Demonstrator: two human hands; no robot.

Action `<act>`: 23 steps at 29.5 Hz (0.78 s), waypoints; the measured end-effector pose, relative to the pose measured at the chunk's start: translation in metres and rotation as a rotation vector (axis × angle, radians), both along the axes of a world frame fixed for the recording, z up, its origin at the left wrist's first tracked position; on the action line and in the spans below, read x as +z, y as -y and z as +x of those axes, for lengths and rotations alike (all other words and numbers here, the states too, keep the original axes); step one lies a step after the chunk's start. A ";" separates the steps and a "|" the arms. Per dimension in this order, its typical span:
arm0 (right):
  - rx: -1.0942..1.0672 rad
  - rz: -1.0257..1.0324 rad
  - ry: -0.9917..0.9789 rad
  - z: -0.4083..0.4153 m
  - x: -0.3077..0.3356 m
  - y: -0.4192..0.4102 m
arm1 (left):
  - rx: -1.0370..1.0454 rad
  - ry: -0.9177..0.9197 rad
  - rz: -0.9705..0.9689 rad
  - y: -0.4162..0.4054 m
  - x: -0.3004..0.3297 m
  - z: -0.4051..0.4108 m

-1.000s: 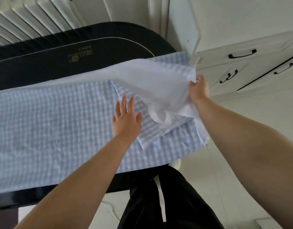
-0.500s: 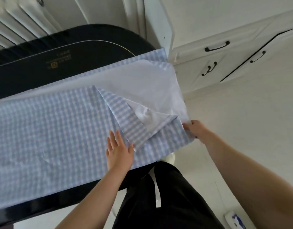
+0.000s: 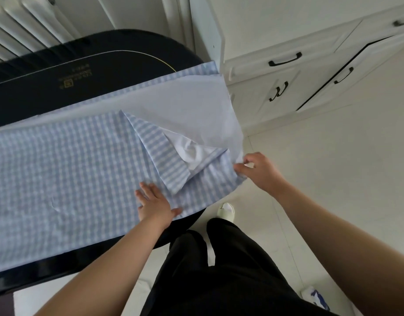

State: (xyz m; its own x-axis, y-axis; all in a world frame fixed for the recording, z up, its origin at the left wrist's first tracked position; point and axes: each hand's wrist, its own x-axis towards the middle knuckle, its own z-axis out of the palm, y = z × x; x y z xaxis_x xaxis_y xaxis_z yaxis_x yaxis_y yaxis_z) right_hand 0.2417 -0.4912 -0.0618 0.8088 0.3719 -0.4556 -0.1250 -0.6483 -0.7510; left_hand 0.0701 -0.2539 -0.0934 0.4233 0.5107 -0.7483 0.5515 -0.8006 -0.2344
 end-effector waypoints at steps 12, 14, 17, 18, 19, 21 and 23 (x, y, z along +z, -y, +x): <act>0.793 -0.030 0.394 0.030 0.075 -0.045 | 0.038 -0.067 0.040 0.010 0.009 0.010; 0.615 -0.015 0.245 0.027 0.054 -0.027 | 0.046 -0.076 0.037 0.011 0.011 0.011; 0.214 -0.089 0.016 0.026 0.013 0.012 | 0.056 -0.091 0.025 0.010 0.011 0.014; 0.100 -0.192 -0.055 0.025 0.002 0.023 | 0.058 -0.099 0.026 0.010 0.011 0.015; 0.008 -0.297 -0.071 0.022 -0.006 0.033 | 0.062 -0.107 0.028 0.010 0.012 0.015; -0.106 -0.344 0.040 0.013 -0.018 0.038 | 0.063 -0.114 0.033 0.010 0.011 0.015; -0.053 -0.286 0.149 -0.002 -0.020 0.025 | 0.073 -0.107 0.024 0.010 0.010 0.014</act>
State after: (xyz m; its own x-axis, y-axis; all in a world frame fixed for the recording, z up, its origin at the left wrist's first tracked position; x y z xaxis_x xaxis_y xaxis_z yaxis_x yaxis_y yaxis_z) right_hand 0.2398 -0.5164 -0.0822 0.8894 0.2014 -0.4104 -0.0663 -0.8315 -0.5516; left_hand 0.0845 -0.2636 -0.0831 0.3032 0.5553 -0.7744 0.5787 -0.7529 -0.3133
